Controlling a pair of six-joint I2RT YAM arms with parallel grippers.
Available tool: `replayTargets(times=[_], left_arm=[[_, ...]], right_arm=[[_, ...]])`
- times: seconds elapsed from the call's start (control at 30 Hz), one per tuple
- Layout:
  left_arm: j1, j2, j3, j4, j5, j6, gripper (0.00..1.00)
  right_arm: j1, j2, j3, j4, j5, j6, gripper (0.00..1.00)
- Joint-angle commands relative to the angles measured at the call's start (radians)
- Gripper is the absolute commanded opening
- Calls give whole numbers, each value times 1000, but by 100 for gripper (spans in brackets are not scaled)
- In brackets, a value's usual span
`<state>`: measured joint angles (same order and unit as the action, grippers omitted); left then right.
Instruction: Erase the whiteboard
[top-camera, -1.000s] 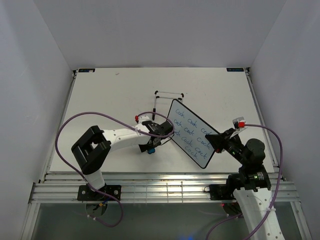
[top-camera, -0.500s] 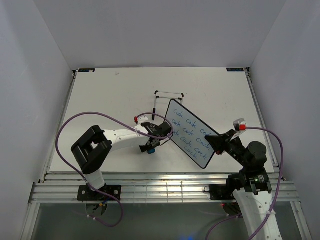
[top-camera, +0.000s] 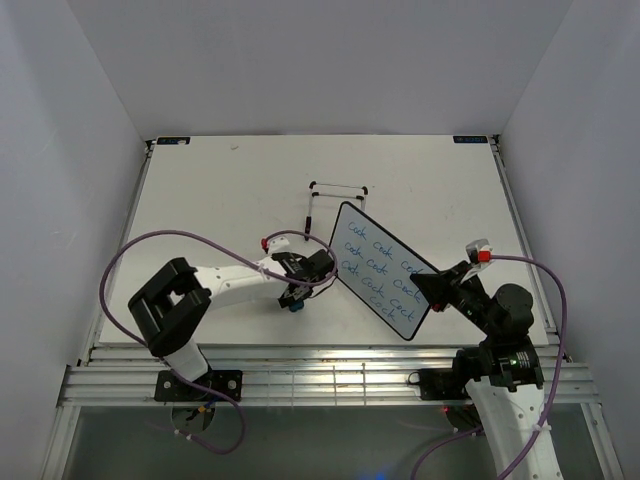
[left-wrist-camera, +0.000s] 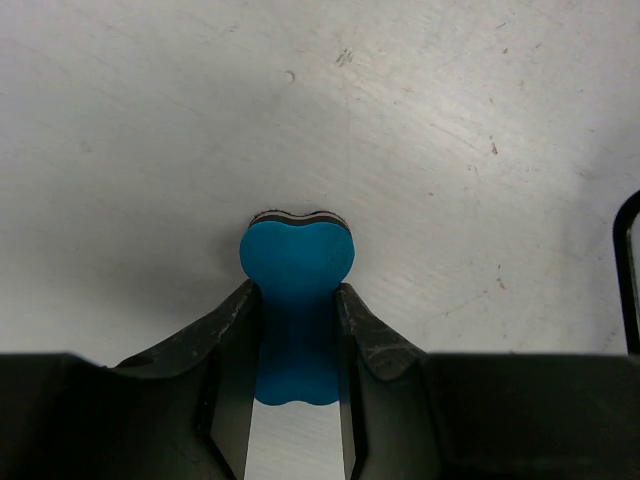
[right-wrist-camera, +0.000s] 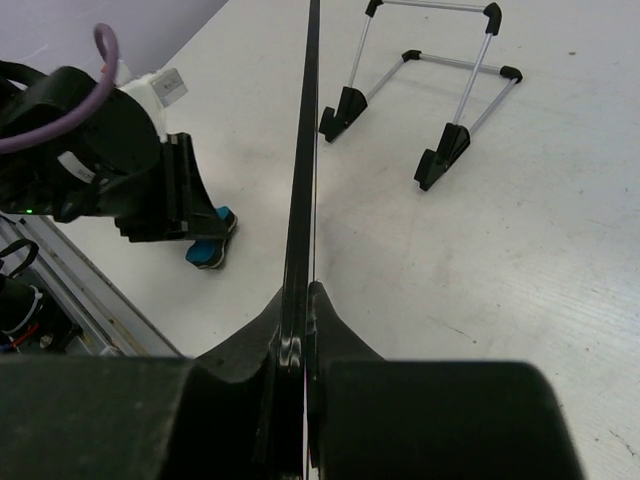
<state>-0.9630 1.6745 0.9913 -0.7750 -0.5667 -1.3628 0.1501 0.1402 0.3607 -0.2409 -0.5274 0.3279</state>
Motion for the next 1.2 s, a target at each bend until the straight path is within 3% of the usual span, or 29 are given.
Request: replayTargets(times=[0.0, 0.07, 0.23, 0.3, 0.47, 0.6, 0.7, 0.83, 1.0, 1.17], left_arm=[[7, -171, -37, -1, -53, -47, 40], [7, -237, -57, -3, -74, -26, 31], [1, -430, -71, 49, -151, 89, 31], [-2, -475, -92, 133, -147, 261, 31], [-5, -650, -234, 569, 6, 697, 29], [-5, -760, -363, 919, 177, 899, 27], [-5, -771, -396, 1093, 223, 982, 25], [-5, -696, -375, 1178, 255, 1057, 20], [-5, -592, -339, 1226, 269, 1079, 20], [-5, -532, -322, 1227, 194, 1065, 20]], right_arm=[[-1, 18, 11, 86, -22, 2, 8], [-1, 21, -12, 97, -23, 10, 8], [-1, 21, -66, 133, -25, 57, 8], [-1, 41, -69, 131, -26, 88, 8], [-3, 94, 19, 19, -28, 102, 8], [-1, 116, 121, -87, -49, 92, 8], [-1, 119, 176, -144, -65, 109, 8], [-1, 93, 155, -98, -132, 203, 8], [-1, 19, 135, -41, -158, 328, 8], [-1, 27, 210, -58, -229, 313, 8]])
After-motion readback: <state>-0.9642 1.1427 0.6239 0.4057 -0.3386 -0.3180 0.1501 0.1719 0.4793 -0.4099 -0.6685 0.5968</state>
